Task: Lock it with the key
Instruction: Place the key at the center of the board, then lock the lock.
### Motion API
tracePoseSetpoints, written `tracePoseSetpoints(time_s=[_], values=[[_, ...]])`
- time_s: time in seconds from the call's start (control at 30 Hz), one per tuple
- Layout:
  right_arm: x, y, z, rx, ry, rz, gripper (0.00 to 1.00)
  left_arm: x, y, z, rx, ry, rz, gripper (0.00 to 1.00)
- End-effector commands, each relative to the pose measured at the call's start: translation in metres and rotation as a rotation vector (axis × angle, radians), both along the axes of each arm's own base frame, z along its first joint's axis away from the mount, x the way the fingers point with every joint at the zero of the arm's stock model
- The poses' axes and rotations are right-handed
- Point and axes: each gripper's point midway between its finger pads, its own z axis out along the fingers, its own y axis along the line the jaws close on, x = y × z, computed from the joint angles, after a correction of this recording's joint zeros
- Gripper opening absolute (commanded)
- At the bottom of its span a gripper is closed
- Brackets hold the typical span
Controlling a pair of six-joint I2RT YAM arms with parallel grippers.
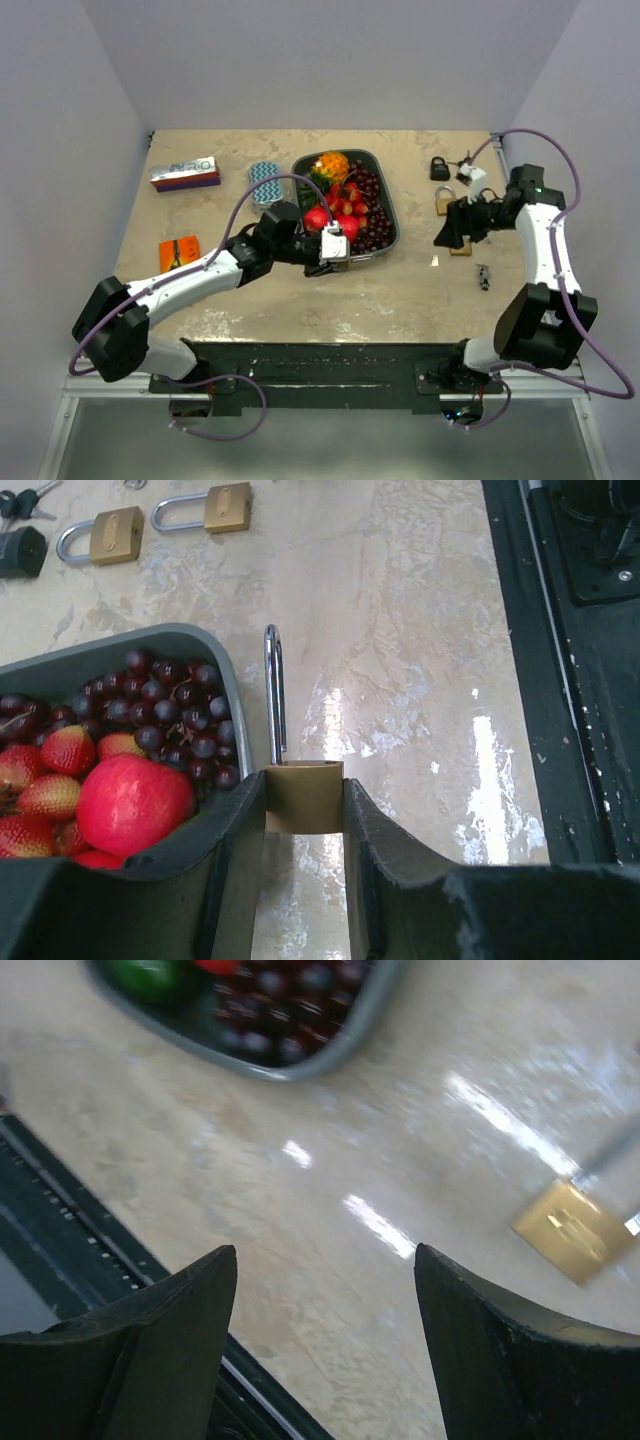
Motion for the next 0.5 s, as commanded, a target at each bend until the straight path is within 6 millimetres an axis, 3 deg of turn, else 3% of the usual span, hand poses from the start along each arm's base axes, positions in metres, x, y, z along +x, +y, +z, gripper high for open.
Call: tracePoseSetpoints(time_s=[0.0, 0.17, 0.47], values=[[-0.028, 0.084, 0.055, 0.195, -0.108, 0.266, 0.76, -0.01, -0.017, 0.039, -0.097, -0.1, -0.097, 0.0], [-0.039, 0.138, 0.066, 0.213, -0.161, 0.389, 0.79, -0.016, -0.024, 0.045, -0.109, -0.102, -0.113, 0.0], [-0.063, 0.182, 0.064, 0.208, -0.187, 0.571, 0.75, -0.02, -0.026, 0.051, -0.129, -0.083, -0.121, 0.0]])
